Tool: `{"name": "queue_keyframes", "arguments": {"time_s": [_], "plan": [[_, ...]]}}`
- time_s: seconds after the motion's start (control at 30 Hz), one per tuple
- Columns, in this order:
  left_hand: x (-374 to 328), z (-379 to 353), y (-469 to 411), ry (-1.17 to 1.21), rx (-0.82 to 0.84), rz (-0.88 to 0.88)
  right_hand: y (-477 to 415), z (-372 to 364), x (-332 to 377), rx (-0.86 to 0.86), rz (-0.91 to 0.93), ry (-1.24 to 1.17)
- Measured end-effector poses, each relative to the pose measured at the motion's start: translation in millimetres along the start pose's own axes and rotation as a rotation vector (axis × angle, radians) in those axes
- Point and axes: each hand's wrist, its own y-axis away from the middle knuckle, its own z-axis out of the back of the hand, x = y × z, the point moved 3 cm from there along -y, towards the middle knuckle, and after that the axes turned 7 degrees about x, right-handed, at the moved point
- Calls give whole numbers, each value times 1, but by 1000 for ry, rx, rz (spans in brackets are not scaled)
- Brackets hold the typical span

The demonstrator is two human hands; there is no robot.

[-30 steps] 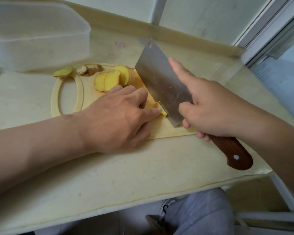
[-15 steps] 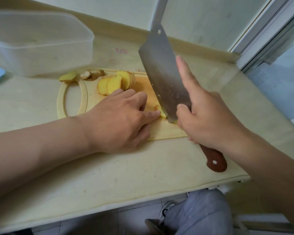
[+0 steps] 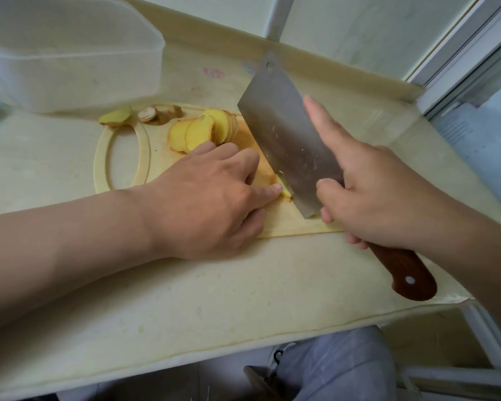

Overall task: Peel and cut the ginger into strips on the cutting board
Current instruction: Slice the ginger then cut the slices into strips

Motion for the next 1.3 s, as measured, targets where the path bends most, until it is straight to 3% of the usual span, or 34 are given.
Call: {"name": "queue_keyframes", "arguments": {"time_s": [0.2, 0.5, 0.73, 0.93, 1.3], "plan": [[0, 1, 0, 1, -4, -13, -37, 6, 17, 30, 8, 24], [1, 0, 1, -32, -16, -14, 8, -10, -5, -160, 45, -69], [0, 0, 1, -32, -17, -4, 8, -4, -2, -58, 52, 73], [-1, 0, 1, -53, -10, -19, -21, 4, 13, 80, -17, 40], [0, 0, 2, -62, -11, -8, 5, -7, 1, -85, -11, -169]]}}
